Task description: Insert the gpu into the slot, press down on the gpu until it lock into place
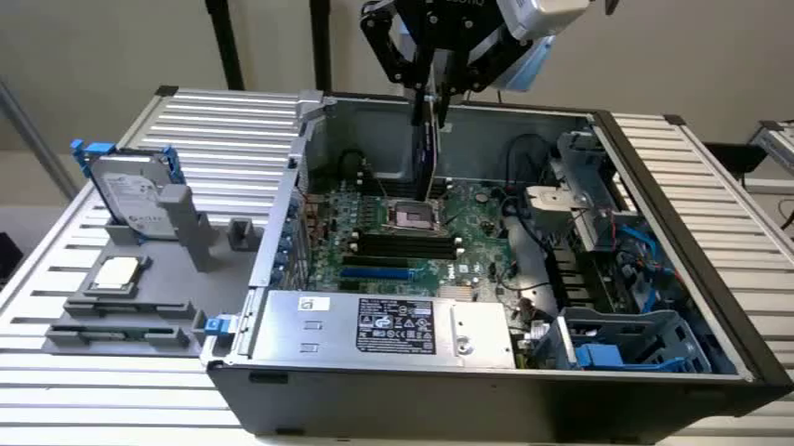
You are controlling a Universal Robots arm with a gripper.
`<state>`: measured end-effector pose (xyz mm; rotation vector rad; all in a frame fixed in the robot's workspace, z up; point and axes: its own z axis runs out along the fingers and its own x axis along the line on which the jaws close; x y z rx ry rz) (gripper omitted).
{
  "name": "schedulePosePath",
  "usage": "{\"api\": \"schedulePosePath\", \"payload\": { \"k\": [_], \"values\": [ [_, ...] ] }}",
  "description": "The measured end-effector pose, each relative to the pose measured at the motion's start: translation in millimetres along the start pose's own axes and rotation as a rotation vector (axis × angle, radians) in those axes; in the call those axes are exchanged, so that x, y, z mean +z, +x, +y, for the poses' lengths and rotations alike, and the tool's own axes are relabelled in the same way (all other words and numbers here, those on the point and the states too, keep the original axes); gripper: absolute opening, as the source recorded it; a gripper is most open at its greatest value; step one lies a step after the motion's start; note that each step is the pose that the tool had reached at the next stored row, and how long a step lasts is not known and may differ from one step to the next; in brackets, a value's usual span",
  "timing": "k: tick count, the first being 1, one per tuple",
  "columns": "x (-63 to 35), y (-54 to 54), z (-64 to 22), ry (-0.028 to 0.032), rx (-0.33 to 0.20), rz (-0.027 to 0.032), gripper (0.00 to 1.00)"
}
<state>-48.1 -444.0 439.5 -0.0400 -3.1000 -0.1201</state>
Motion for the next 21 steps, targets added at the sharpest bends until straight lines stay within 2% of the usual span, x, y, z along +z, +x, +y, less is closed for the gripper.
{"api": "schedulePosePath", "payload": {
  "k": [14, 21],
  "values": [
    [-0.3, 0.0, 0.0, 0.0006, -0.002, 0.0002, 0.26],
    [0.1, 0.0, 0.0, 0.0052, -0.124, 0.0095, 0.26]
  ]
}}
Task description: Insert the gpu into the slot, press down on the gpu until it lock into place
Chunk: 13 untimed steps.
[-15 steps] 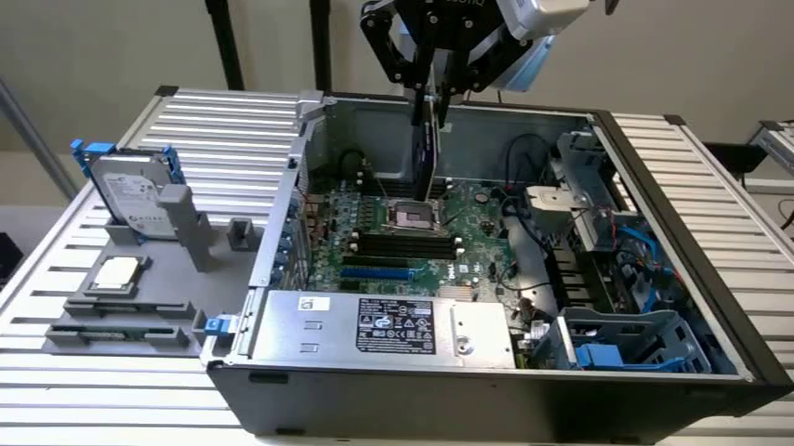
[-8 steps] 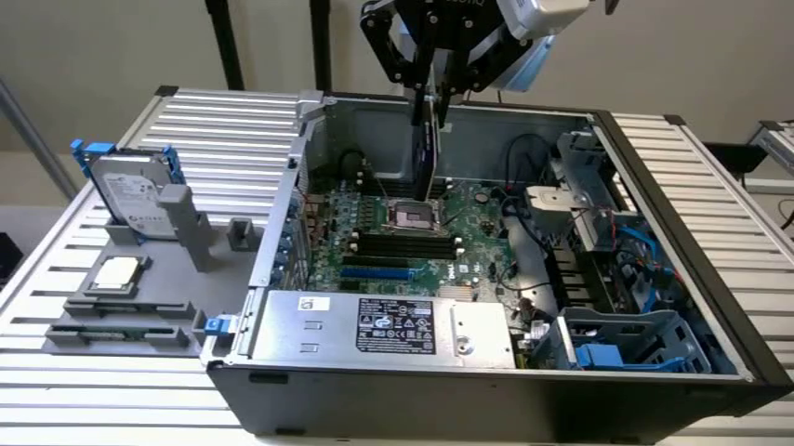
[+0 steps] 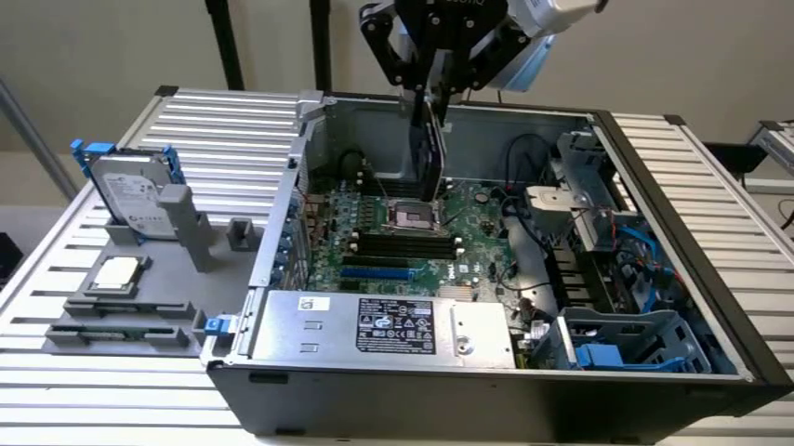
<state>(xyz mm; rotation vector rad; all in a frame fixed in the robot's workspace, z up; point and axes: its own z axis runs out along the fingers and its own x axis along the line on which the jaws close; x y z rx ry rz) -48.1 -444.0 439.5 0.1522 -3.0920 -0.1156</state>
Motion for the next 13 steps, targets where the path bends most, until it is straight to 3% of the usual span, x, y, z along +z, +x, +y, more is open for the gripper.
{"api": "schedulePosePath", "payload": {
  "k": [13],
  "values": [
    [1.7, -0.1, -0.2, 0.0095, -0.236, 0.0177, 0.26]
  ]
}}
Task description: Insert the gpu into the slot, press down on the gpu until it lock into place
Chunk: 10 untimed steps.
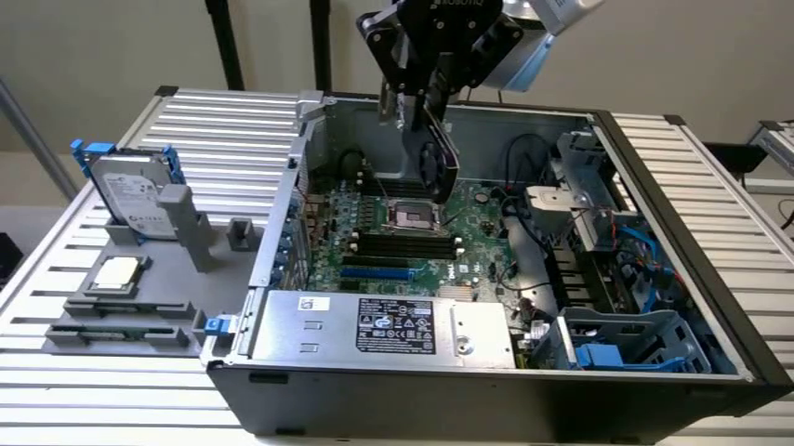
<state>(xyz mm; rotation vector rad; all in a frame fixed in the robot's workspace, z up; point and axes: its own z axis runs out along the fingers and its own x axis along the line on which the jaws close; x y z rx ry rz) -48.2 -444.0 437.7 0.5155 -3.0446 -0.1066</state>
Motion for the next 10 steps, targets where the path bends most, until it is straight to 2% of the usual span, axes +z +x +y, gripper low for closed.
{"api": "schedulePosePath", "payload": {
  "k": [10],
  "values": [
    [2.0, -0.1, -0.2, 0.0076, -0.181, 0.0129, 0.26]
  ]
}}
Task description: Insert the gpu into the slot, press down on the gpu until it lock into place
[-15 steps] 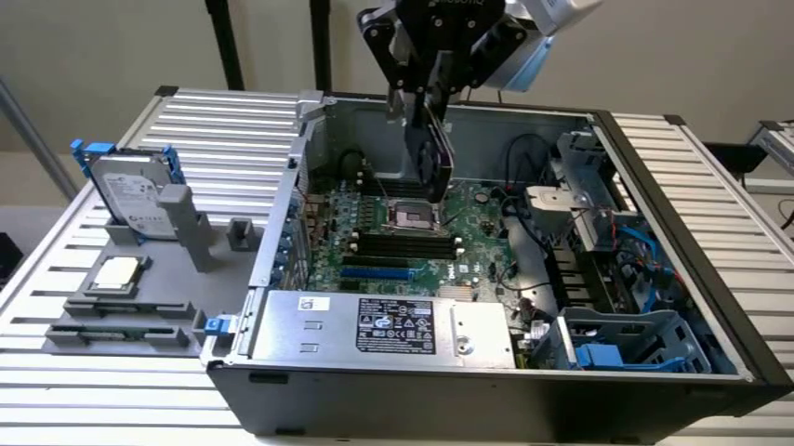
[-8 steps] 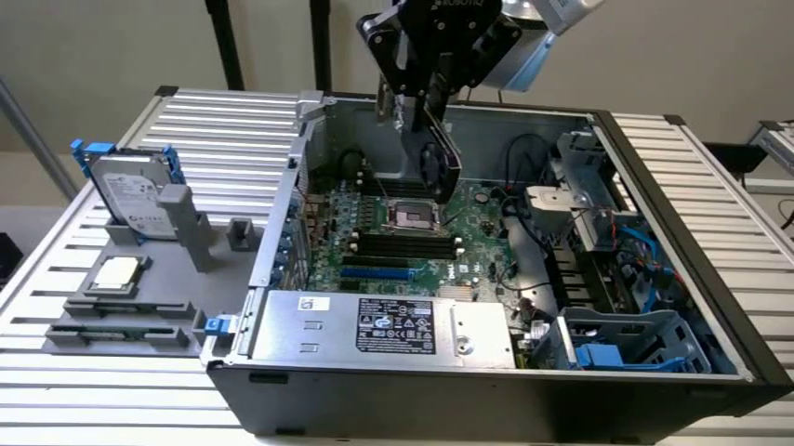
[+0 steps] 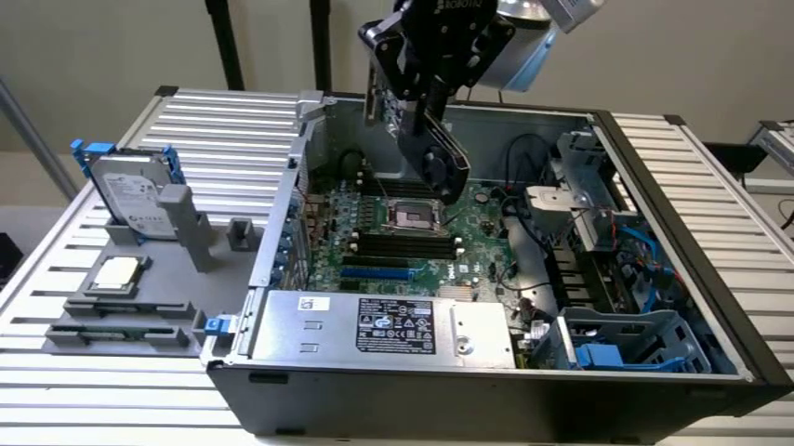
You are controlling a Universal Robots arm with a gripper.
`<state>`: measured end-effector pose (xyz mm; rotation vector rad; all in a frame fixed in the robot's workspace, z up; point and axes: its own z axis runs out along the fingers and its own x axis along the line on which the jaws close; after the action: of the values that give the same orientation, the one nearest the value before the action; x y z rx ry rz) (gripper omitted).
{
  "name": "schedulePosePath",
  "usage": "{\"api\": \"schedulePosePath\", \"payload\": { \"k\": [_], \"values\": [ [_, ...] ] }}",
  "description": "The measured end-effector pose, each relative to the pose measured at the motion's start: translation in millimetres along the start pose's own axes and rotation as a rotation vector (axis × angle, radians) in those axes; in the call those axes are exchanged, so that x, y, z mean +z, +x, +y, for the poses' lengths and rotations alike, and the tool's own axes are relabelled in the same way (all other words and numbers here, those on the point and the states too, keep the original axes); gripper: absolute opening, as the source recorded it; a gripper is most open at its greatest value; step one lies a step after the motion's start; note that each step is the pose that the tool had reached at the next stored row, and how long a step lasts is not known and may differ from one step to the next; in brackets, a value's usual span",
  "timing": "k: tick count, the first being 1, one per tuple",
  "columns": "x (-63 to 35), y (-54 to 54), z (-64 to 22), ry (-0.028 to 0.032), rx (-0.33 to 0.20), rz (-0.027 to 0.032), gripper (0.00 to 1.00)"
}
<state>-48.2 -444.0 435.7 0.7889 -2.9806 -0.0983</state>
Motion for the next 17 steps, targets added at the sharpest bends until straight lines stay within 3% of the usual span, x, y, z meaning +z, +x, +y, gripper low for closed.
{"api": "schedulePosePath", "payload": {
  "k": [17],
  "values": [
    [3.0, -0.1, -0.2, 0.0128, -0.308, 0.0221, 0.26]
  ]
}}
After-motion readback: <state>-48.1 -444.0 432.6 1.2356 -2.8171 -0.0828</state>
